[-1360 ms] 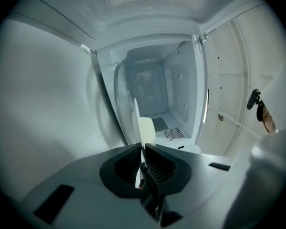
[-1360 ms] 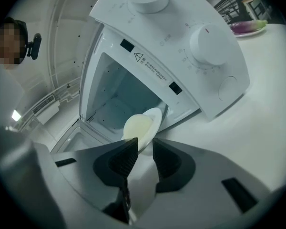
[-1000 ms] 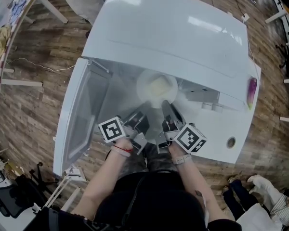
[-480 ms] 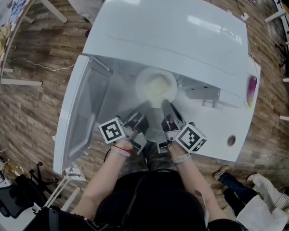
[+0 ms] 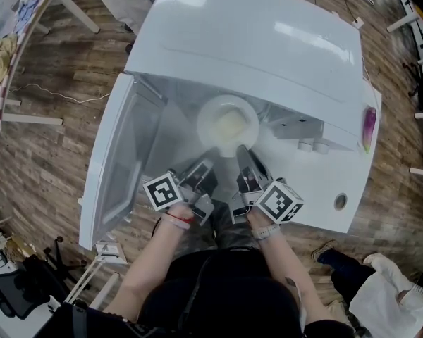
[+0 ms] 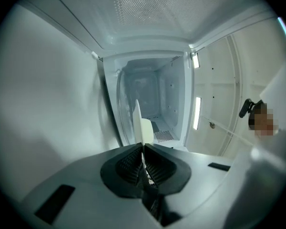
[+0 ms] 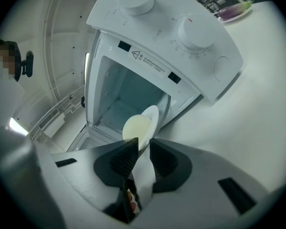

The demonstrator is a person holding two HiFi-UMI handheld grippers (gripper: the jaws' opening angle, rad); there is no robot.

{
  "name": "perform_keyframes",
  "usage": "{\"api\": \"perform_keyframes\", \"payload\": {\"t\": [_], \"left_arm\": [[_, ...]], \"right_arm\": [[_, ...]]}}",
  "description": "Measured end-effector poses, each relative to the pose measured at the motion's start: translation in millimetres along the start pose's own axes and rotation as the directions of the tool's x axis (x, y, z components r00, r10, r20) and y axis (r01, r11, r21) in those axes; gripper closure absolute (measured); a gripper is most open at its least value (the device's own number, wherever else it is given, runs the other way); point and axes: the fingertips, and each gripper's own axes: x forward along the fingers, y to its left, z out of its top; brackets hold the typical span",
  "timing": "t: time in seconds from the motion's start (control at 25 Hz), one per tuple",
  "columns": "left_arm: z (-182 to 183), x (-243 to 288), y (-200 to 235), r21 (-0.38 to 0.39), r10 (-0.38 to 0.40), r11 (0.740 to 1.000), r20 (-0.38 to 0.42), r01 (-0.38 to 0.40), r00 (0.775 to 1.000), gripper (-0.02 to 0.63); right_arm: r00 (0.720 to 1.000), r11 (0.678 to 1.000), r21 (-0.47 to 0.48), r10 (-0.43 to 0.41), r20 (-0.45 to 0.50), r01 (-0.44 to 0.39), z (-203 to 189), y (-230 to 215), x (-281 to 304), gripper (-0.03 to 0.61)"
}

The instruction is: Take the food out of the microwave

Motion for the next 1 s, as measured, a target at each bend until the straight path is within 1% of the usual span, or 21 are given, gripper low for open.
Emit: {"api": "perform_keyframes", "payload": {"t": [0.6, 1.0], "left_arm": [[-13, -20, -4, 0.013, -0.002, 1.000, -0.012, 0.002, 1.000, 0.588], [-29, -31, -10, 0.019, -0.021, 1.000, -0.045, 0.022, 0.999, 0.588]], "right_arm": [[1.000, 1.000, 0.000, 0.005, 0.019, -0.005, -16, 6, -18, 0.489], [0.999, 1.000, -0.001, -0.003, 0.051, 0.003, -24, 9, -39, 0.491]]}}
